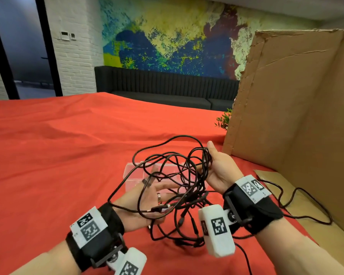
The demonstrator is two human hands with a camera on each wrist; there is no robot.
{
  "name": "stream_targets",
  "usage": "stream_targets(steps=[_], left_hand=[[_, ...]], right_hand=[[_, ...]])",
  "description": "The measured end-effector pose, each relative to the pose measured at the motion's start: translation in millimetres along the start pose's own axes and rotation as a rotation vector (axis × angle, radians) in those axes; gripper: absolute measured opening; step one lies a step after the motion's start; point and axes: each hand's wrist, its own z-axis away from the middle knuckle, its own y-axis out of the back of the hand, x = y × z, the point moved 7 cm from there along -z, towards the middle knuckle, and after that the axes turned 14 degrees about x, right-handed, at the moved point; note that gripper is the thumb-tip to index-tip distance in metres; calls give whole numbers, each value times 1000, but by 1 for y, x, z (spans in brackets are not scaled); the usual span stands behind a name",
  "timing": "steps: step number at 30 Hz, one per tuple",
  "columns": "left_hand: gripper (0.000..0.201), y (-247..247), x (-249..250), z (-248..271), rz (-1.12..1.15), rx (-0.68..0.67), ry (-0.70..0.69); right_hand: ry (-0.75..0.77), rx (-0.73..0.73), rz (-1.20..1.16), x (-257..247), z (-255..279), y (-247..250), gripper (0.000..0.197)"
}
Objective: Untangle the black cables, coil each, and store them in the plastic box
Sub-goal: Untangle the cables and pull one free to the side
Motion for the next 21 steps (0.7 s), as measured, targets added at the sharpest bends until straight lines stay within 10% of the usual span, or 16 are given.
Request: stream_targets(steps=[9,13,17,21], left_hand=[[61,-19,-9,8,-264,-131,94],[68,-18,-3,1,-430,-8,-49],[19,-8,8,2,-320,68,-62],[10,11,15,0,-153,185,-72]], right_hand=[[8,9,97,8,8,2,39],[46,-17,120,3,13,1,37],[75,13,86,-9,2,16,35],[114,47,160,-17,-9,38,33]])
